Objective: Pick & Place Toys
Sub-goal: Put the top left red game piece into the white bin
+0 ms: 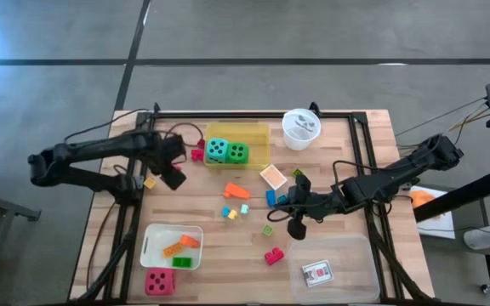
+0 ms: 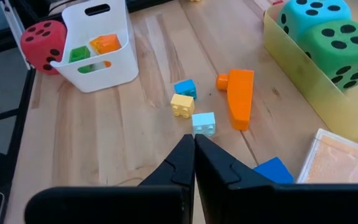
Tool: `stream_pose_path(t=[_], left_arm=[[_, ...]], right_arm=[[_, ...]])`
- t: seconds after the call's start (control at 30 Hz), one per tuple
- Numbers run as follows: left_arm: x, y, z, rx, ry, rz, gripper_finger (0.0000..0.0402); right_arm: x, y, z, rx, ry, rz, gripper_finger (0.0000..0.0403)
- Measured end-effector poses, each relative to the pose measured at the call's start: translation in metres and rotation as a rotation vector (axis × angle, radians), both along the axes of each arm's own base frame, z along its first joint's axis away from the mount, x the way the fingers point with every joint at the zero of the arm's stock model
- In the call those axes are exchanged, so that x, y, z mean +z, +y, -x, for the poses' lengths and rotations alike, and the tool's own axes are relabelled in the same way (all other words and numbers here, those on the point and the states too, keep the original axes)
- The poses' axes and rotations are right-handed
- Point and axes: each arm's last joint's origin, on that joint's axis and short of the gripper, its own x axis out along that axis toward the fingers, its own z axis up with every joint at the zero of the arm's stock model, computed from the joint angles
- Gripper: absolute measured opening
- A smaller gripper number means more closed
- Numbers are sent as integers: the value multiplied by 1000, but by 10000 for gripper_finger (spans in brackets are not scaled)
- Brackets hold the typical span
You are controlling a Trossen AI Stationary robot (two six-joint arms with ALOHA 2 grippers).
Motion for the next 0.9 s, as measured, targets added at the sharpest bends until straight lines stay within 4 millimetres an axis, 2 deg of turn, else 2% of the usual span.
stream_pose_path(t=[0.2, 0.4, 0.67, 0.9], left_arm=[[7, -34, -5, -80, -35, 42, 87], [24, -61, -10, -183, -88, 82, 87], [56, -76, -8, -198, -129, 94, 87], [71, -93, -5, -245, -147, 124, 87]], right_arm=[[0, 0, 0, -6, -1, -8, 9], [0, 0, 0, -10, -1, -14, 9], [0, 0, 0, -22, -3, -32, 9], [0, 0, 0, -22, -3, -32, 9]])
